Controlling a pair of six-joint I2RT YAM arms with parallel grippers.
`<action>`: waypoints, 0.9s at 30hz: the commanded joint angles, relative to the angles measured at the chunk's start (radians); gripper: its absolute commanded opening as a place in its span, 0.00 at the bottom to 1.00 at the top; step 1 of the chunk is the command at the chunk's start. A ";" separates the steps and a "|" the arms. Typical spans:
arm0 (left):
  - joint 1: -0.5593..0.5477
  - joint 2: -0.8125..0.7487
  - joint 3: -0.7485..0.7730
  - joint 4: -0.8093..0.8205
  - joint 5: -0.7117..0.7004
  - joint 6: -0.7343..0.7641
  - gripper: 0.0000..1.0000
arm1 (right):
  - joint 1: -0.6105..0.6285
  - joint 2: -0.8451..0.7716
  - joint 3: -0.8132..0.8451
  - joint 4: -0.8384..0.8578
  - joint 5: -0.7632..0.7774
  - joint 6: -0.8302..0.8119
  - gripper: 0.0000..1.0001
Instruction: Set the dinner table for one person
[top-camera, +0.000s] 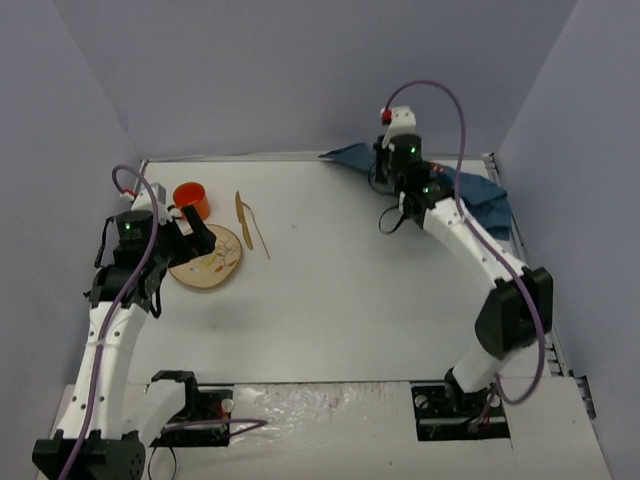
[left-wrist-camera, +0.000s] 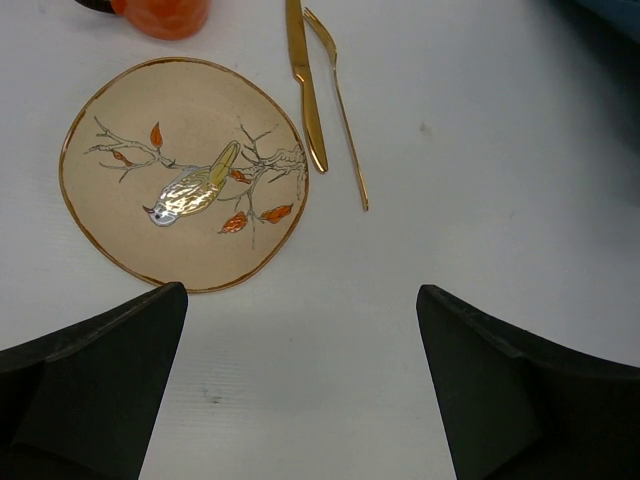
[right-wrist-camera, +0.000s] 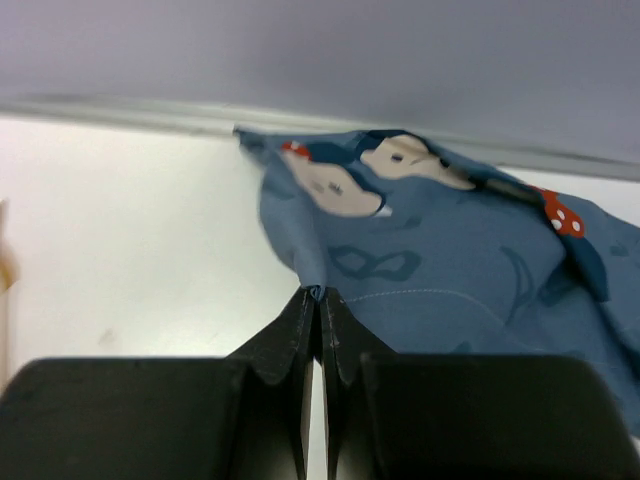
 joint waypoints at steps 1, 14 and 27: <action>0.007 -0.048 0.032 -0.002 0.055 -0.035 0.97 | 0.203 -0.056 -0.234 -0.032 0.012 0.170 0.00; -0.021 -0.087 -0.104 0.031 0.142 -0.113 0.97 | 0.595 0.013 -0.428 -0.057 -0.133 0.406 0.20; -0.482 0.260 -0.046 0.349 -0.097 -0.242 0.97 | 0.156 -0.183 -0.347 -0.187 0.104 0.216 0.73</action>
